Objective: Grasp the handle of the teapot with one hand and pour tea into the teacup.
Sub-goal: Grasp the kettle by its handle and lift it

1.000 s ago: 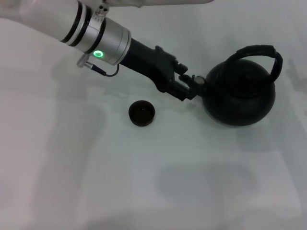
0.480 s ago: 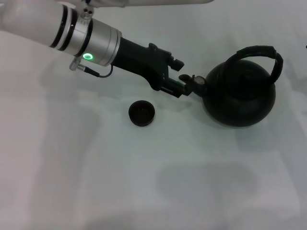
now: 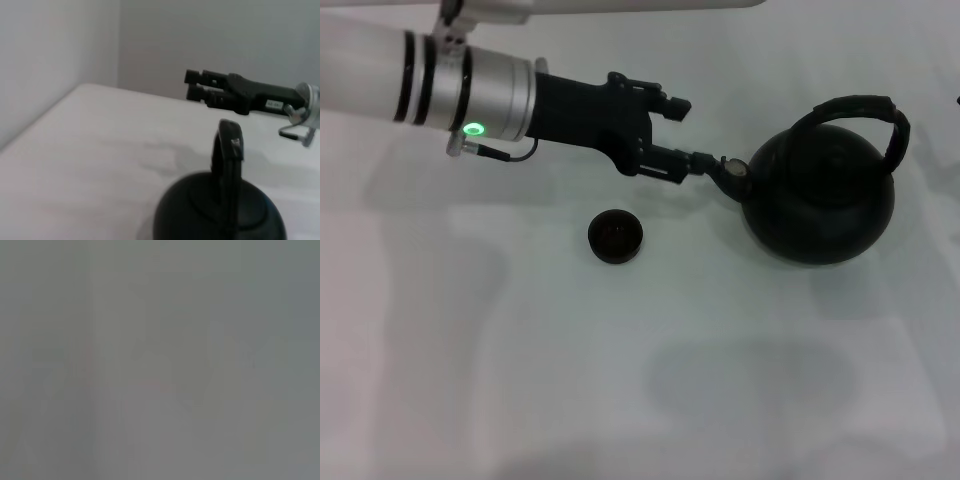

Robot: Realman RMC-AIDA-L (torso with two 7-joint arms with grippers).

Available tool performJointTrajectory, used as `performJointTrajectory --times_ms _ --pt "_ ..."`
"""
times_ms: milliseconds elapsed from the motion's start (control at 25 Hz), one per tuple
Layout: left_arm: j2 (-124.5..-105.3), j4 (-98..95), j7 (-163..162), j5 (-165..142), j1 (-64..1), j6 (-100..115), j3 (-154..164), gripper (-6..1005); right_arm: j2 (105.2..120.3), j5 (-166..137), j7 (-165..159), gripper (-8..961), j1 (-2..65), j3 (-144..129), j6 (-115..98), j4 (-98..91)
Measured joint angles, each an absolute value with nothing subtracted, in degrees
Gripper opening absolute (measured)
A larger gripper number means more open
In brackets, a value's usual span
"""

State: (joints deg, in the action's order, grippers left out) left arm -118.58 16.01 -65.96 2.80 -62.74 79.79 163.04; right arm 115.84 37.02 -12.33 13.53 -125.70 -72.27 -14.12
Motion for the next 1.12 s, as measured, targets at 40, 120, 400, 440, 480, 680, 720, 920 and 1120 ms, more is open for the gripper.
performJointTrajectory --times_ms 40,120,400,440,480,680,720,920,1120 --pt "-118.62 15.90 -64.32 4.44 -61.66 79.83 163.03 785 115.84 36.94 -12.49 768 13.53 -125.69 -72.27 -14.14" --pt "-118.74 15.57 -60.35 8.77 -58.93 79.86 163.04 785 115.84 36.86 -13.35 768 13.48 -125.68 -72.29 -14.15" --pt "-118.90 14.21 -49.62 24.76 -49.76 79.91 162.98 781 115.77 36.82 -14.48 769 13.29 -125.68 -72.49 -14.16" --pt "-118.92 13.66 -47.62 26.95 -48.36 79.90 162.99 780 115.77 36.82 -14.48 769 13.27 -125.68 -72.55 -14.16" --pt "-118.91 12.78 -45.56 29.82 -46.95 79.90 162.95 779 115.76 36.83 -14.49 769 13.25 -125.68 -72.68 -14.16" --pt "-119.01 8.97 -36.95 40.78 -40.90 79.00 162.57 774 115.83 36.96 -15.36 769 12.99 -125.68 -74.82 -14.07" --pt "-119.04 7.85 -34.97 43.02 -39.74 78.74 162.47 773 115.84 36.96 -16.69 769 12.93 -125.68 -75.51 -13.99" --pt "-119.04 2.23 -26.93 54.80 -34.04 77.84 162.36 774 115.72 36.82 -23.83 769 12.40 -125.73 -78.89 -13.36" --pt "-119.08 -1.56 -23.82 61.26 -29.77 77.79 162.33 776 115.36 35.76 -24.49 769 12.09 -128.35 -80.01 -13.28"
